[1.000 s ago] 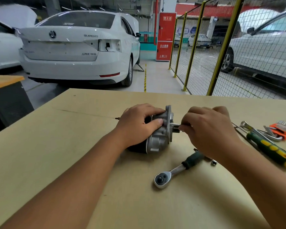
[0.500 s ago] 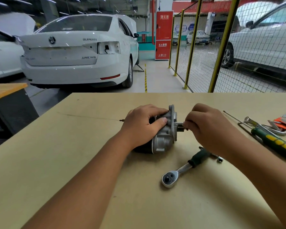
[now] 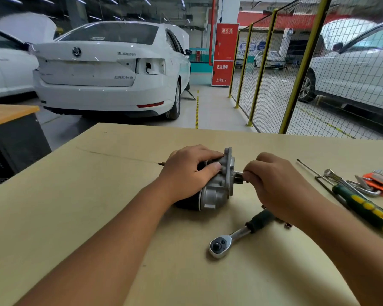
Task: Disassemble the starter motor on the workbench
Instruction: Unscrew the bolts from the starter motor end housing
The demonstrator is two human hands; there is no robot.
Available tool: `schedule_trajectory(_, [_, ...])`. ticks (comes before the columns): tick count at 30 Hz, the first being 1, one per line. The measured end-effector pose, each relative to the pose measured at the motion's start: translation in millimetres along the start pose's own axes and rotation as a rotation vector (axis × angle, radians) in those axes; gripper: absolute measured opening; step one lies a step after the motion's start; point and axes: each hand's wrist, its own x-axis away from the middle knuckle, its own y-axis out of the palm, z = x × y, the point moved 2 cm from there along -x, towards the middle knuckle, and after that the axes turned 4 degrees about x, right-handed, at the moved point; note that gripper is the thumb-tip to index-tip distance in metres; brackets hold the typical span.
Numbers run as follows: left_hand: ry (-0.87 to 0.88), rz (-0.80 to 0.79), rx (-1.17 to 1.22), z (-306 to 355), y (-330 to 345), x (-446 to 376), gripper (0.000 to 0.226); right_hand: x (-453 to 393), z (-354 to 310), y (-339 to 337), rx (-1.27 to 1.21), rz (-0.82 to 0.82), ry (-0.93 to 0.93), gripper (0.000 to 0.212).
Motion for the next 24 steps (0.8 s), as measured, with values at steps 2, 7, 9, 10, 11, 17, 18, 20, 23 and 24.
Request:
schedule_trajectory(2, [-0.001, -0.003, -0.001, 1, 0, 1, 0.044, 1, -2, -1, 0.008, 0.031, -0.005, 0.020])
schedule_trajectory(7, [0.006, -0.019, -0.015, 2, -2, 1, 0.046, 2, -10, -10, 0.371, 0.167, 0.022, 0.013])
schedule_trajectory(9, [0.004, -0.013, -0.017, 1, -2, 1, 0.045, 1, -11, -11, 0.319, 0.131, -0.007, 0.012])
schedule_trajectory(10, [0.001, -0.008, -0.013, 1, -2, 1, 0.044, -1, -10, -11, 0.265, 0.100, -0.031, 0.011])
schedule_trajectory(11, [-0.001, -0.007, -0.008, 0, -1, 1, 0.043, -1, -8, -10, 0.209, 0.068, -0.050, 0.012])
schedule_trajectory(17, [0.014, -0.002, -0.012, 1, -2, 0, 0.042, -2, 3, -7, 0.026, 0.021, -0.065, 0.023])
schedule_trajectory(18, [0.016, -0.008, -0.014, 2, -1, 0, 0.043, -2, 4, -6, 0.029, 0.013, -0.057, 0.022])
schedule_trajectory(20, [0.024, -0.021, -0.020, 2, -2, 1, 0.044, -3, 3, -6, 0.029, 0.018, -0.055, 0.020])
schedule_trajectory(23, [0.027, -0.032, -0.024, 2, -2, 1, 0.045, -3, 0, -9, 0.130, 0.056, -0.068, 0.019])
schedule_trajectory(24, [0.026, -0.035, -0.022, 2, -2, 1, 0.045, -2, -1, -10, 0.189, 0.086, -0.061, 0.018])
